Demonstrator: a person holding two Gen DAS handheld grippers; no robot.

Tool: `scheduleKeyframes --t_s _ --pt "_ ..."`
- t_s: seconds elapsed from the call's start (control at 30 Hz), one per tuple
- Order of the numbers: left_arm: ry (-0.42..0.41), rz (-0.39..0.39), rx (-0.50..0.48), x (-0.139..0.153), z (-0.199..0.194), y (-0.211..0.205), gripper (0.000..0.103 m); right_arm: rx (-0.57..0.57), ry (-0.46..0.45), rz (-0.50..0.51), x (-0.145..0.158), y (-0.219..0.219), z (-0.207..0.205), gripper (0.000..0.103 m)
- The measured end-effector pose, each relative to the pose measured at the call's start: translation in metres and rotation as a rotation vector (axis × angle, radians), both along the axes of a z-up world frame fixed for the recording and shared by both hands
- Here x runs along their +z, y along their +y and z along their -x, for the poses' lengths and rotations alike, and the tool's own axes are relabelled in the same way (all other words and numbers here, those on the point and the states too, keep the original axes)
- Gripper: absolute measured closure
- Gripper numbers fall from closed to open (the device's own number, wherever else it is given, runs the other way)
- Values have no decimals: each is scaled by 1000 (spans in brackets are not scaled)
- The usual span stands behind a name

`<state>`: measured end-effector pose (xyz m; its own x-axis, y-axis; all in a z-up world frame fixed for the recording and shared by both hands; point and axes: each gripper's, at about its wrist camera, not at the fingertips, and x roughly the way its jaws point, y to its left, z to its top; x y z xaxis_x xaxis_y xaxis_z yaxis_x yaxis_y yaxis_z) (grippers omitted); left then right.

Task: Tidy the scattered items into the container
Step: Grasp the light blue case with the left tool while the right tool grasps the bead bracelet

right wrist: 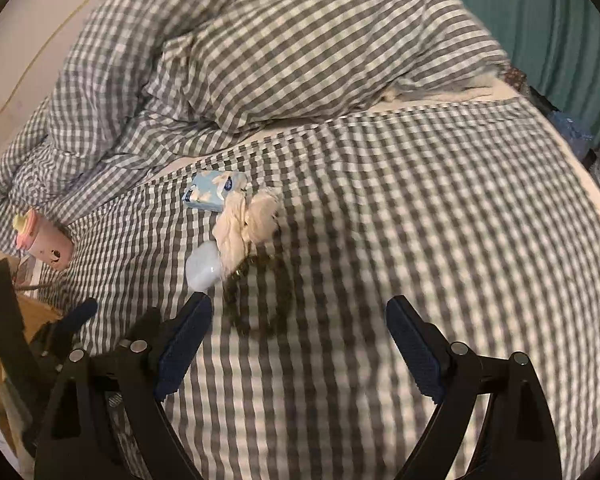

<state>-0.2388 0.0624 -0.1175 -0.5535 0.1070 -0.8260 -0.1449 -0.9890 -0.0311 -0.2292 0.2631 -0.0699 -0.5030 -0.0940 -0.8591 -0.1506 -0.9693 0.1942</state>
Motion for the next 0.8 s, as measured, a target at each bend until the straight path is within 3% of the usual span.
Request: scheduleKeyframes --t_s 0.13,0.3,0.5,0.7,0.77,0.8 --pt "2 -6 -33 -14 25 11 0 18 -29 2 -19 -7 29 14" --pt "-8 38 -48 -30 53 15 0 19 -41 -23 -43 -4 24 14" --pt "-86 -128 -100 -44 72 14 0 48 -64 -77 -70 -14 14 14" --pt "-126 -80 -156 -60 77 35 0 64 -90 -177 -90 -30 24 15" --pt "-127 -110 -142 -66 81 34 0 57 -83 -216 -92 -34 23 24" --pt "-123 -112 -135 -66 82 34 0 55 -73 -231 -89 -36 21 41"
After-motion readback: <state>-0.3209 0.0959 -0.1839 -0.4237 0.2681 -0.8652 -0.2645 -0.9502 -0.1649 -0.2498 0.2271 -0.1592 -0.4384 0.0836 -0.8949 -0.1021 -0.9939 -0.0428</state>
